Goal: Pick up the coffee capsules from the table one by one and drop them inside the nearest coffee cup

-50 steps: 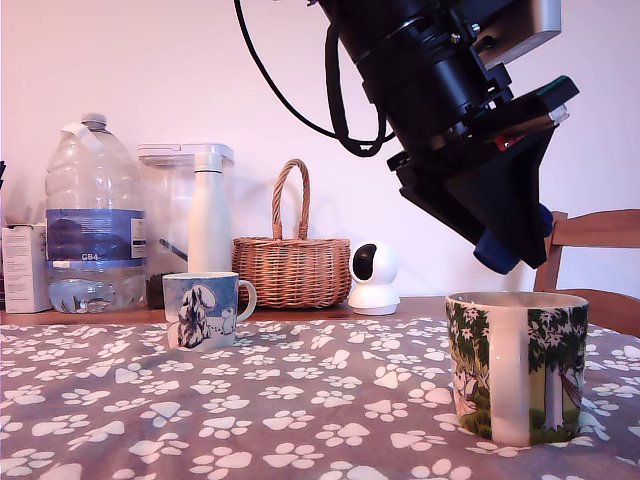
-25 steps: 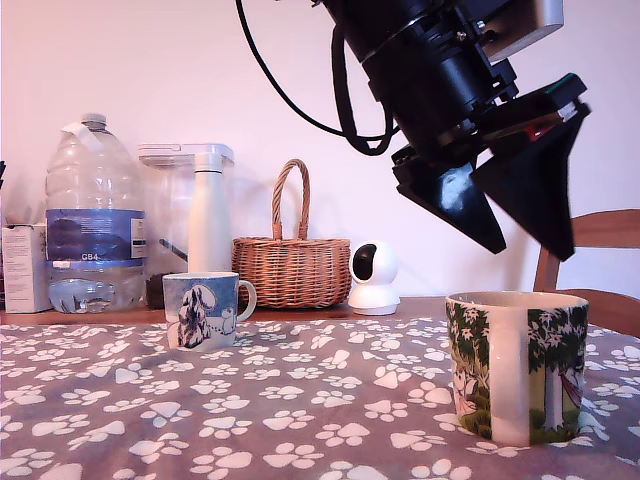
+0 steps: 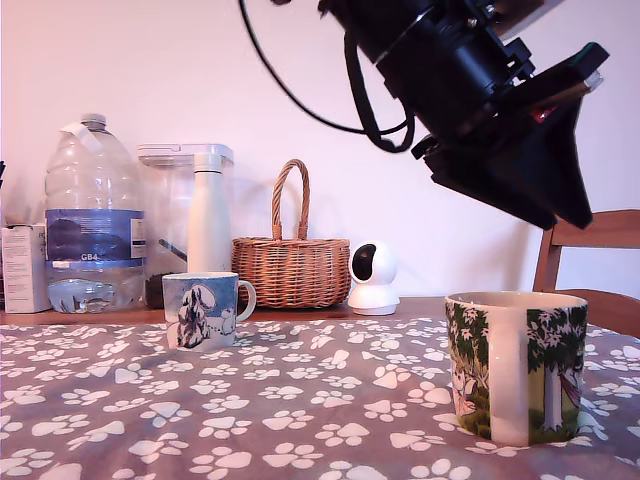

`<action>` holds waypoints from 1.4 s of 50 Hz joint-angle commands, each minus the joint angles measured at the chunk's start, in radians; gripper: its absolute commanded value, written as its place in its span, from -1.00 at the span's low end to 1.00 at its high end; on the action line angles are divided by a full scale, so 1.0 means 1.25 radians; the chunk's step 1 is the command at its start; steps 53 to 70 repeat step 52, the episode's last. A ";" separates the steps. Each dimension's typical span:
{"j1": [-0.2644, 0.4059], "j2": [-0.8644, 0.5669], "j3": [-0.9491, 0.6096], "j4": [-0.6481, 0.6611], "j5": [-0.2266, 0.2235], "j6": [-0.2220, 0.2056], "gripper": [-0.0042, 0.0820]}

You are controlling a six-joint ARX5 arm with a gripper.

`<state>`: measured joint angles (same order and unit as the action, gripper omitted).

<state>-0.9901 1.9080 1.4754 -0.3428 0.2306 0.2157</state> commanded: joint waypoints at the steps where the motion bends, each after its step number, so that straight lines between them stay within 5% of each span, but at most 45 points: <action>1: 0.016 -0.057 -0.058 0.041 -0.009 -0.020 -0.95; 22: 0.130 -0.300 -0.300 0.207 -0.030 -0.092 -0.95; 47: 0.287 -0.491 -0.486 0.257 -0.061 -0.150 -0.95; 70: 0.305 -0.506 -0.498 0.250 -0.064 -0.153 -0.95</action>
